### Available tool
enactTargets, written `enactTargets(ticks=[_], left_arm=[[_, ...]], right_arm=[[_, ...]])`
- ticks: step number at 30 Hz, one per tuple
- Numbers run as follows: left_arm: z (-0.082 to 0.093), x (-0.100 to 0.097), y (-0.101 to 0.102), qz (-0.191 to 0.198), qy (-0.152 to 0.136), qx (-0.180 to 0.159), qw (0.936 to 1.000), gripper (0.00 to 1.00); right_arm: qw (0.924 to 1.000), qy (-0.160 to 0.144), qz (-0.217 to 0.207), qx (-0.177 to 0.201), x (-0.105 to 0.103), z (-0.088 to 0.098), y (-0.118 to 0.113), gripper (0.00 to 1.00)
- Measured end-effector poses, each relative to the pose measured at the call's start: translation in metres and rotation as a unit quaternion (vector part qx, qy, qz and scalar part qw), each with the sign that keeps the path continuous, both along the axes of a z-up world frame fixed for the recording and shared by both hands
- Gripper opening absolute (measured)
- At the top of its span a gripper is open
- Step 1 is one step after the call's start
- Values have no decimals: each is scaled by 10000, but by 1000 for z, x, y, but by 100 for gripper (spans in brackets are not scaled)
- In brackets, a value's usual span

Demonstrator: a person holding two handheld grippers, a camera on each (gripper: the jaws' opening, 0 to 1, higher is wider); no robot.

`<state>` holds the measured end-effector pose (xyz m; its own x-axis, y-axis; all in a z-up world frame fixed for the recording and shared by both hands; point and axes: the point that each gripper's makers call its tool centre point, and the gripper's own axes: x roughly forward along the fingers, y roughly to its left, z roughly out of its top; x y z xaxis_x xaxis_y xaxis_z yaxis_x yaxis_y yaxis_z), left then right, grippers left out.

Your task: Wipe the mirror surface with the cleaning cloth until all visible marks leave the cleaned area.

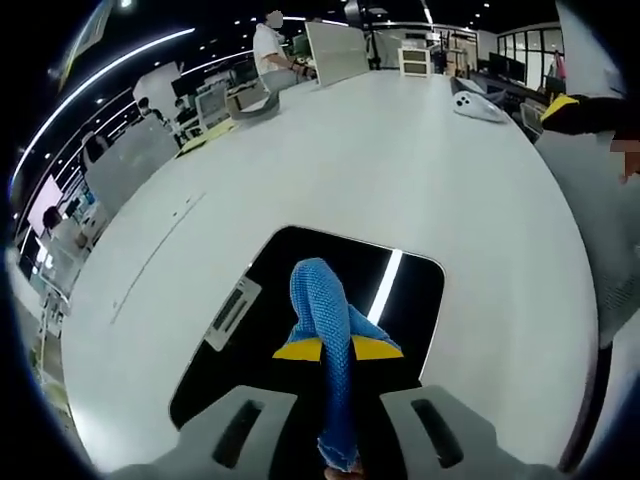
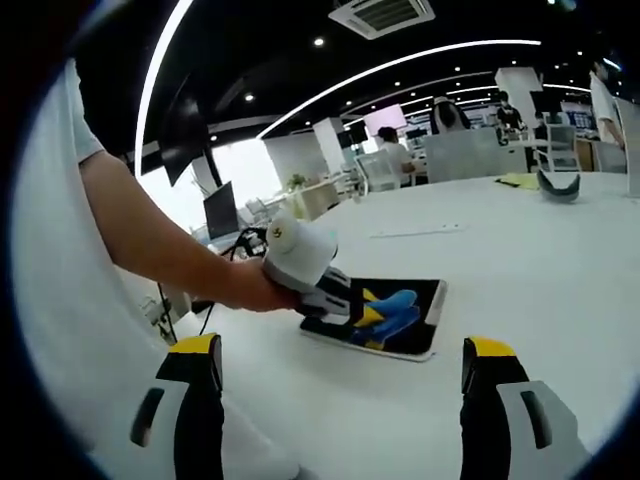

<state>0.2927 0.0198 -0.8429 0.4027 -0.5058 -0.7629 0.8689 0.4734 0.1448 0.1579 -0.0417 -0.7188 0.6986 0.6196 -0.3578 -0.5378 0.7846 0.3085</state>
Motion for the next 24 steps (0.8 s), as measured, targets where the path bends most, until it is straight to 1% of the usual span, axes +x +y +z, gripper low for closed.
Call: enactTargets(ticks=[5, 7, 9, 15, 18, 24], left_arm=[[0, -4, -10, -32, 5, -52, 10000, 6], [0, -4, -13, -60, 12, -50, 10000, 6], [0, -7, -16, -145, -4, -15, 9999, 6], [0, -12, -25, -216, 20, -22, 9998, 6], [0, -12, -27, -258, 30, -3, 9997, 6], [0, -14, -30, -343, 13, 30, 9994, 6]], right_arm=[[10000, -8, -10, -9, -3, 0, -1, 100], [9999, -117, -8, -17, -3, 3, -1, 100], [10000, -73, -20, -16, -4, 2, -2, 100], [9999, -108, -72, -30, -3, 4, -5, 100], [9999, -121, -114, -4, -3, 6, -7, 100], [9998, -84, -164, 0, -6, 3, -9, 100]])
